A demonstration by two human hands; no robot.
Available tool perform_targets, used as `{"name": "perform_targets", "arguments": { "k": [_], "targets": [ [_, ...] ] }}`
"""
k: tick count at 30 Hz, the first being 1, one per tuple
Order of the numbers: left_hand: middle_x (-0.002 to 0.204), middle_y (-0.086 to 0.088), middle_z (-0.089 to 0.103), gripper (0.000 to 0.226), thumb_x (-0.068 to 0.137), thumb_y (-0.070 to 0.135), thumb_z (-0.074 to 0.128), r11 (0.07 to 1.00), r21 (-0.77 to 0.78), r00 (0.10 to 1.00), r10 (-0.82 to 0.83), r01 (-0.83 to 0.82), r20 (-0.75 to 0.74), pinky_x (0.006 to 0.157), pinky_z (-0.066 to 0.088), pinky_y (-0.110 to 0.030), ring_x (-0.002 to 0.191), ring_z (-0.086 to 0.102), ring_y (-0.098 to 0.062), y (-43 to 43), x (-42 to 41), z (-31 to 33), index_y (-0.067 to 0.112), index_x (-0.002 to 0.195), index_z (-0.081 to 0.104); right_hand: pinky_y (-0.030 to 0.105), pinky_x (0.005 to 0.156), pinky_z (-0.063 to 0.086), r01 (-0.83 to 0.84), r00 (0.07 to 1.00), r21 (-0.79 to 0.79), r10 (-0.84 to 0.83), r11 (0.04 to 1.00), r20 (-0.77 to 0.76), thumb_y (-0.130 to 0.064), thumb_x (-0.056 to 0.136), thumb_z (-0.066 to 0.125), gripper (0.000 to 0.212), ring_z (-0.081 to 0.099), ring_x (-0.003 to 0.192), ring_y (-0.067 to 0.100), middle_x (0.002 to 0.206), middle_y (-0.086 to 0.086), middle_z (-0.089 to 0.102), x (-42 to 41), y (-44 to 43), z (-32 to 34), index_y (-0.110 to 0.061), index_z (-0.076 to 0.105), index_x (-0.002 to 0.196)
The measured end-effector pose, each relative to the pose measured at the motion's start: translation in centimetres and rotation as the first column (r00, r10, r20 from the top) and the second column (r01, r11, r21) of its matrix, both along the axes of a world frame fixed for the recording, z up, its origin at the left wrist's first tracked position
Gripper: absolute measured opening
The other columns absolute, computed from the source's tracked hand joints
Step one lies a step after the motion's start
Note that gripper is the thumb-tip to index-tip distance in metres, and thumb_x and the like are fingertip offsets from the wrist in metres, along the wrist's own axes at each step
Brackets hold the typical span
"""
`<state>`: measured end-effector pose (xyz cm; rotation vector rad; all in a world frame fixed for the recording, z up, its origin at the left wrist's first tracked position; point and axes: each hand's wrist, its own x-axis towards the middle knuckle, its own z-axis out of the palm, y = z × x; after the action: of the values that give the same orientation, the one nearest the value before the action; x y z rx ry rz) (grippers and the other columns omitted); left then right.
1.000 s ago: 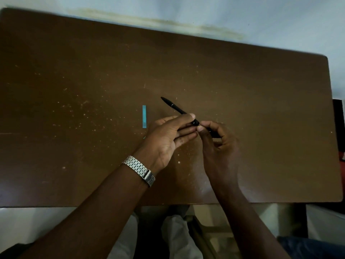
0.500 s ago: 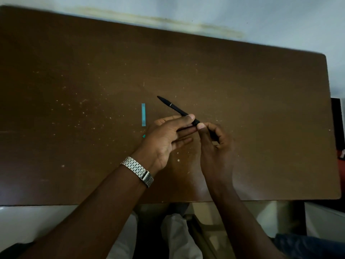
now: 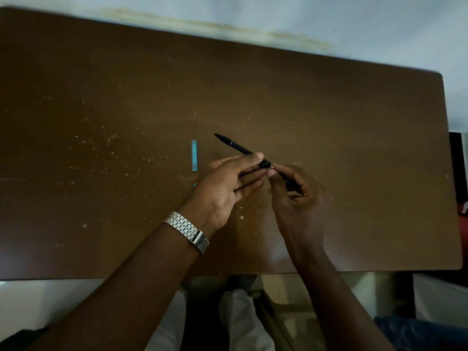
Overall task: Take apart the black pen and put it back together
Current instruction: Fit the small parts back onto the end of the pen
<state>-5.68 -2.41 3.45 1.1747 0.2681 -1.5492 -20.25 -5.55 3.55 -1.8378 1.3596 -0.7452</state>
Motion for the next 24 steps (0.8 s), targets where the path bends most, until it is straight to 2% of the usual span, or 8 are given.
{"name": "perform_targets", "arguments": {
  "k": [3,7,9,12,15,18,22,24],
  "targets": [
    [0.095,-0.008,0.083,0.016,0.084,0.014,0.083,0.999,-0.011,0.998,-0.032,0.032,0.046,0.07,0.065,-0.028,0.089,0.081,-0.018,0.0,0.0,-0.1,0.01,0.097,0.075,0.017,0.071,0.06,-0.049,0.993,-0.108,0.038,0.993,-0.108,-0.014,0.098,0.072,0.015,0.074,0.082,0.003,0.099,-0.004,0.08,-0.4,-0.3,-0.2,-0.014,0.079,0.112],
    [0.098,-0.008,0.083,0.014,0.084,0.018,0.083,0.997,-0.001,0.994,-0.072,0.072,0.085,0.069,0.064,-0.027,0.092,0.08,-0.017,0.2,0.0,-0.4,0.013,0.095,0.077,0.029,0.064,0.063,-0.157,0.97,-0.234,0.106,0.959,-0.217,-0.008,0.095,0.076,0.012,0.074,0.074,0.012,0.095,0.005,0.081,-0.7,-0.7,0.0,-0.008,0.08,0.106],
    [0.099,-0.006,0.083,0.012,0.084,0.019,0.082,0.995,0.004,0.989,-0.102,0.102,0.105,0.072,0.063,-0.029,0.094,0.08,-0.017,0.3,0.1,-0.6,0.015,0.094,0.078,0.037,0.059,0.061,-0.202,0.953,-0.24,0.134,0.95,-0.271,-0.006,0.094,0.075,0.01,0.072,0.068,0.016,0.091,0.006,0.08,-0.7,-0.9,0.2,-0.007,0.081,0.102],
    [0.099,-0.004,0.083,0.013,0.084,0.022,0.082,0.988,0.02,0.981,-0.153,0.152,0.118,0.079,0.062,-0.031,0.095,0.079,-0.014,0.2,0.4,-0.8,0.017,0.096,0.078,0.04,0.056,0.058,-0.225,0.933,-0.182,0.158,0.957,-0.324,-0.008,0.095,0.074,0.008,0.068,0.063,0.019,0.085,0.004,0.078,-0.5,-1.0,0.4,-0.01,0.081,0.098],
    [0.095,-0.002,0.084,0.013,0.084,0.022,0.083,0.981,0.029,0.973,-0.193,0.191,0.125,0.078,0.062,-0.03,0.092,0.08,-0.012,0.1,0.7,-0.9,0.017,0.096,0.079,0.039,0.058,0.056,-0.217,0.933,-0.087,0.18,0.972,-0.312,-0.012,0.098,0.069,0.011,0.067,0.064,0.018,0.079,0.002,0.075,-0.3,-1.0,0.5,-0.013,0.079,0.095],
    [0.102,-0.005,0.083,0.024,0.083,0.02,0.084,0.983,0.033,0.977,-0.181,0.178,0.109,0.081,0.063,-0.035,0.097,0.079,-0.016,0.1,1.1,-1.1,0.011,0.104,0.077,0.03,0.056,0.052,-0.191,0.955,-0.022,0.181,0.981,-0.235,-0.016,0.102,0.064,0.018,0.064,0.062,0.01,0.074,-0.004,0.072,-0.2,-1.0,0.2,-0.016,0.079,0.092],
    [0.1,-0.009,0.083,0.026,0.086,0.016,0.079,0.996,0.046,0.996,-0.079,0.077,0.03,0.072,0.065,-0.032,0.092,0.08,-0.017,0.2,2.1,-1.4,0.007,0.109,0.074,0.028,0.059,0.054,-0.017,0.999,0.054,0.019,0.998,-0.043,-0.024,0.103,0.06,0.02,0.067,0.066,0.011,0.076,-0.008,0.072,-0.9,-1.4,-1.1,-0.022,0.078,0.094],
    [0.092,-0.006,0.083,0.017,0.09,0.017,0.075,0.997,0.053,0.998,-0.051,0.049,0.025,0.069,0.065,-0.031,0.086,0.08,-0.015,0.3,2.4,-1.5,0.008,0.104,0.075,0.016,0.067,0.055,0.036,0.995,0.072,-0.028,0.997,-0.098,-0.019,0.101,0.065,0.015,0.07,0.078,0.002,0.087,-0.016,0.074,-1.5,-2.1,-2.4,-0.026,0.078,0.103]
  ]
}}
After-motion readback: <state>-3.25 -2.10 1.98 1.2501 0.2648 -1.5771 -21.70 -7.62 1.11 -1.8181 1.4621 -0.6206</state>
